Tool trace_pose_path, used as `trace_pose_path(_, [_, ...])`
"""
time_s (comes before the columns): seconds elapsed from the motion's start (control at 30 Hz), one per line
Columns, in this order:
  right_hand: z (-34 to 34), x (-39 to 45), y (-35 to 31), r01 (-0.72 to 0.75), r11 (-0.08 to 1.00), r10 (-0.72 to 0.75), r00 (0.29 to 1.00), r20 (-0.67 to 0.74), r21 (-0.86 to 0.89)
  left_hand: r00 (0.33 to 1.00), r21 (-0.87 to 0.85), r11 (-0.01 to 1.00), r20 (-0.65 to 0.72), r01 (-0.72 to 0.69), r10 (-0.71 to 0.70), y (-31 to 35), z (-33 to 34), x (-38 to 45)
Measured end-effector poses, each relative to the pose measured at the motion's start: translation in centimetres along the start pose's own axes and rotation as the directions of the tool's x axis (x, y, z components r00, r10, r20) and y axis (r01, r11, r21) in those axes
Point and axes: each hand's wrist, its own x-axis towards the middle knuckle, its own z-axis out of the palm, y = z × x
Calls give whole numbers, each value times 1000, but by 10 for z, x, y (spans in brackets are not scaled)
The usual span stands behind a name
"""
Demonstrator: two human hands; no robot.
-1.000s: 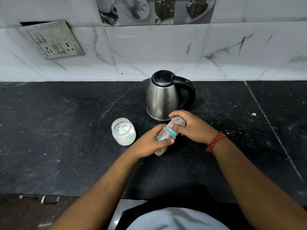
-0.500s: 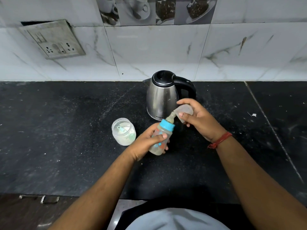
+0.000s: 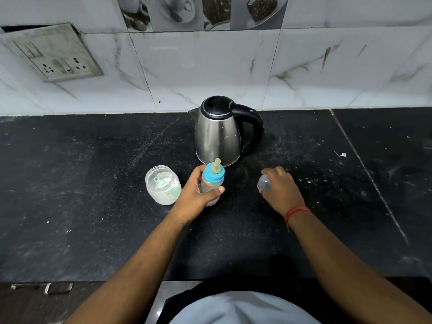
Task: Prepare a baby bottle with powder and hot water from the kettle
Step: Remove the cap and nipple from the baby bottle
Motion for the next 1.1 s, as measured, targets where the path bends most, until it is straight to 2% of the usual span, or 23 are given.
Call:
trace_pose_path(0.2, [3,-5,12,-81,996,82,996,30,-35,1000,26,999,-1,26,-26,-2,4,-1])
trace_pose_path(0.43, [8,-9,0,-15,1000,13,997,79,16,999,64,997,-16,40,-39,0,6,-2])
trace_pose_path(0.57, [14,-10,-7,24,999,-20,995,98,-41,999,61,997,-25,45,-44,0,7,-2])
trace_pose_path(0.67, [14,-11,-9,1,998,8,990,144,-63,999,73,996,-28,48,-46,-1,6,-1])
trace_pose_path(0.73, [10,-10,-12,1,996,10,992,122,-89,999,70,996,-27,49,-47,-1,5,-1])
trace_pose_path(0.8, [1,-8,-20,21,996,-20,1000,19,-83,999,72,996,-27,46,-44,-2,3,-1])
trace_pose_path(0.87, [-9,-4,-32,83,996,-84,992,-92,-16,999,79,996,-38,42,-39,-2,3,-1])
trace_pose_path(0.93, [-19,-3,-48,140,978,-125,986,-108,153,998,84,996,-59,36,-32,-2,4,-2])
trace_pose_path(1.0, [-29,-3,-68,89,917,-99,995,7,388,997,125,992,-72,7,2,0,8,-3])
trace_pose_path(1.1, [-28,-5,-93,-36,796,-77,984,160,604,990,247,965,-84,-87,110,8,17,-4])
